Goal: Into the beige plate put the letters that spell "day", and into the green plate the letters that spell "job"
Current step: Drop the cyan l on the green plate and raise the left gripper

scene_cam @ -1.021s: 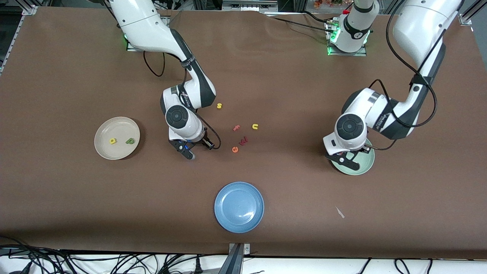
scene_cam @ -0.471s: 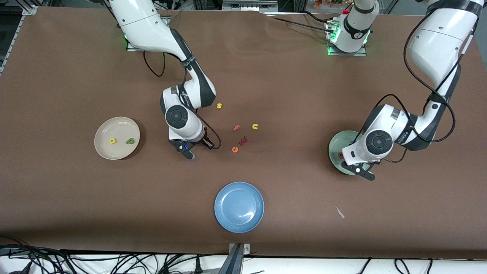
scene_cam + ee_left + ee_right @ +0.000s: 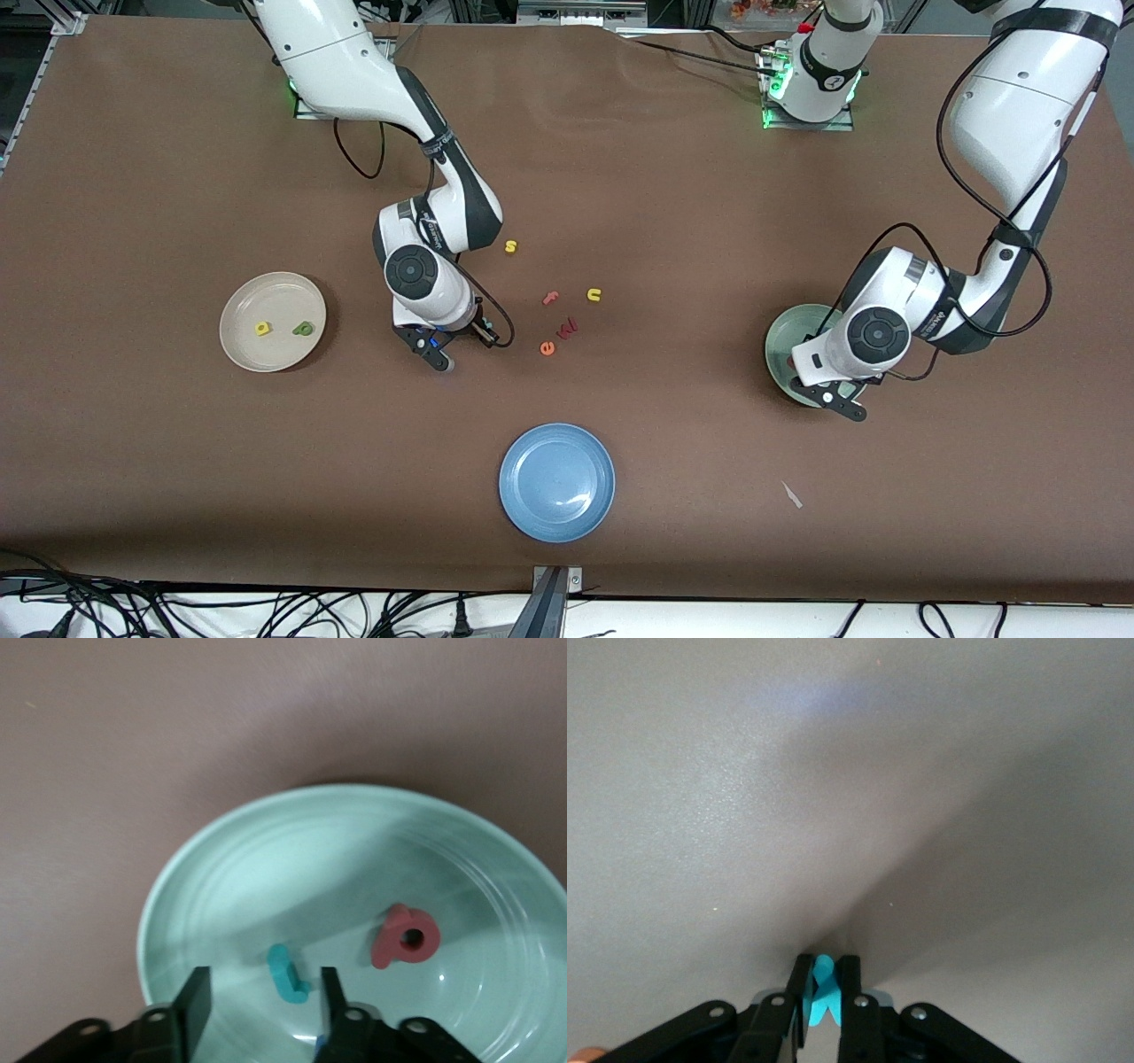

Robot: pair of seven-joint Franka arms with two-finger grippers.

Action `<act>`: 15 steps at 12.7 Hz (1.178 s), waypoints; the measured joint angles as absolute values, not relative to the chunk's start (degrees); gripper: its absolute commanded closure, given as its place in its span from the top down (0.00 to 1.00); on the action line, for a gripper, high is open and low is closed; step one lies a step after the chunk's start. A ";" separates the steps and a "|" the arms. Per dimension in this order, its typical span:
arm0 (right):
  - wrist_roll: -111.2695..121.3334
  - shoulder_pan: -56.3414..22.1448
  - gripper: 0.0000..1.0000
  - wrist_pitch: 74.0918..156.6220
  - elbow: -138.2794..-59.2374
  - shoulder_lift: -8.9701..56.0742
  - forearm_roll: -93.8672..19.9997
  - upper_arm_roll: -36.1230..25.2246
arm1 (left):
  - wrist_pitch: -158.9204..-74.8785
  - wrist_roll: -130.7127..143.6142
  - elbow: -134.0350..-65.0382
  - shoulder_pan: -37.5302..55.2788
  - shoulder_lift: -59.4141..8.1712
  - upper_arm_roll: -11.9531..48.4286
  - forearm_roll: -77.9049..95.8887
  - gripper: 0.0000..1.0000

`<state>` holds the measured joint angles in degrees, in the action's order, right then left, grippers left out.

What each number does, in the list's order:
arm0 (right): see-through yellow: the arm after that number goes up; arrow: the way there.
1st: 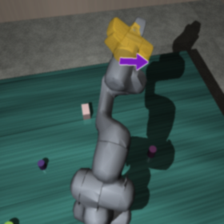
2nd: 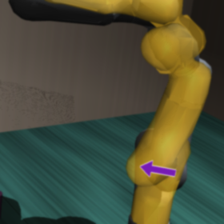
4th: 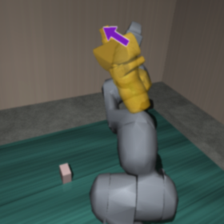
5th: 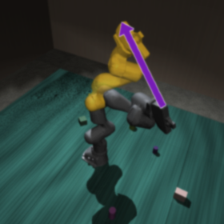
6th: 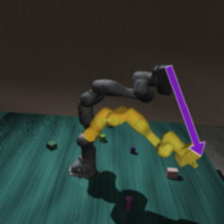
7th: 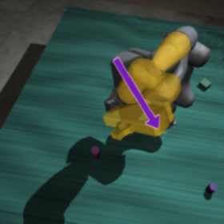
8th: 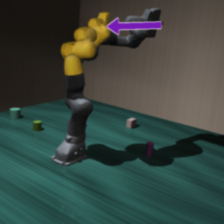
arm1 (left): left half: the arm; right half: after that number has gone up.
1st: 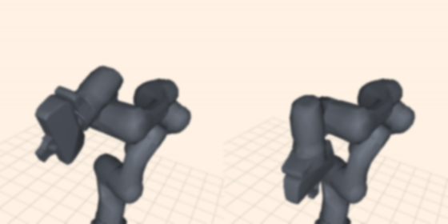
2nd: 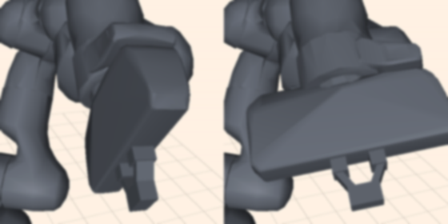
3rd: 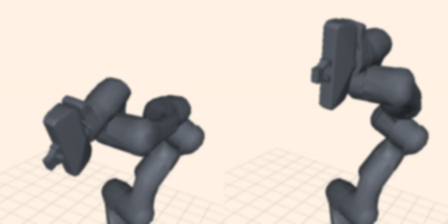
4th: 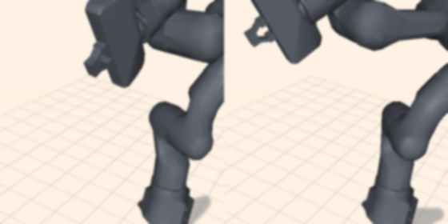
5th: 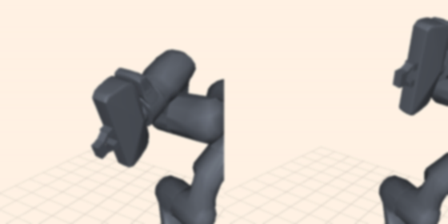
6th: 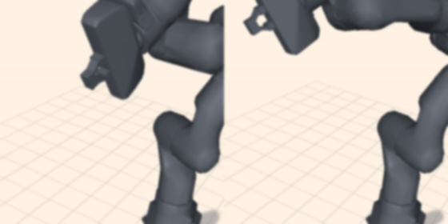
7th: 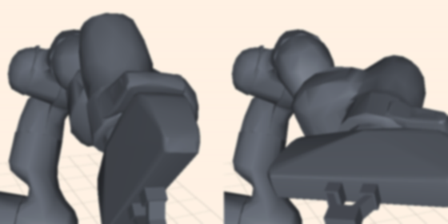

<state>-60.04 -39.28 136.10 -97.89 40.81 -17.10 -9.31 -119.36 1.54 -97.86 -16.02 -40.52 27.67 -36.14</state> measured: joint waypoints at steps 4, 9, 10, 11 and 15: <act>-59.99 -39.22 0.12 136.10 -97.83 40.82 -17.10 -9.37 | -115.75 1.51 -96.49 -16.21 -35.43 30.50 -27.50 1.00; -56.65 -39.18 0.00 135.87 -97.79 40.82 -17.10 -9.40 | -93.90 1.55 -84.76 -16.09 -29.15 34.27 -18.65 1.00; -55.56 -39.20 0.00 135.78 -97.77 40.82 -17.10 -9.40 | -90.20 1.54 -81.44 -16.10 -28.85 34.81 -18.22 1.00; -55.18 -39.25 0.00 135.73 -97.76 40.82 -17.10 -9.40 | -87.24 1.53 -78.35 -16.13 -28.74 35.41 -18.00 1.00; -55.10 -39.25 0.00 135.49 -97.67 40.82 -17.11 -9.40 | -83.40 1.52 -69.02 -16.05 -27.60 36.64 -17.93 1.00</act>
